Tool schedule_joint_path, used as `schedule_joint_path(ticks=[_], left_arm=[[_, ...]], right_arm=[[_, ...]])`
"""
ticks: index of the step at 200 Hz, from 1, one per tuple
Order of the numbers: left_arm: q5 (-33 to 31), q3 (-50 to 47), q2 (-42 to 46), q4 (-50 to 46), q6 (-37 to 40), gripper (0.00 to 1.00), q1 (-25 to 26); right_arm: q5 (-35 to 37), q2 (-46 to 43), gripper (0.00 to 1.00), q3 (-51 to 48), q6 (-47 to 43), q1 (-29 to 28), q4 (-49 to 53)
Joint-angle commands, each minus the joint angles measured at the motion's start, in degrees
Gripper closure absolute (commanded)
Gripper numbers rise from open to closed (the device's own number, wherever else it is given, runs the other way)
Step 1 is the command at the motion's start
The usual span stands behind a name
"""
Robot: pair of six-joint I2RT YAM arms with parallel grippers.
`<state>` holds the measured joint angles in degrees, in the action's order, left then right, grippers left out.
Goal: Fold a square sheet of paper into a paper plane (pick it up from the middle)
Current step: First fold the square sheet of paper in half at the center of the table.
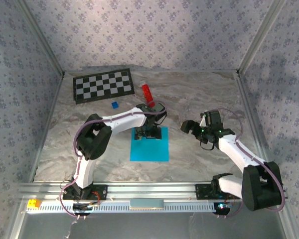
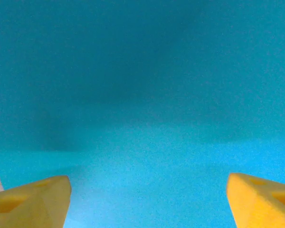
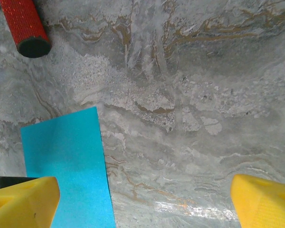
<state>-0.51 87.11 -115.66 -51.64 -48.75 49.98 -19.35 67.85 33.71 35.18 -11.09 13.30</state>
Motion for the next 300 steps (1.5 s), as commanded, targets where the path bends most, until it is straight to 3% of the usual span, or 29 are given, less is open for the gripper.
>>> schedule_joint_path(ticks=[1,171,300], left_arm=[[0.25,2.40,-1.78,-2.72,-0.92,0.14,0.65],[0.41,2.74,-6.10,-2.16,-1.26,0.09,1.28],[1.61,0.25,-8.71,-0.31,-0.83,0.12,1.98]], right_arm=[[-3.54,2.08,0.05,2.31,-2.48,0.35,-0.04],[-4.54,6.07,0.03,2.62,-1.28,0.33,-1.36],[-2.89,6.70,0.03,4.43,-0.04,0.30,-0.21]])
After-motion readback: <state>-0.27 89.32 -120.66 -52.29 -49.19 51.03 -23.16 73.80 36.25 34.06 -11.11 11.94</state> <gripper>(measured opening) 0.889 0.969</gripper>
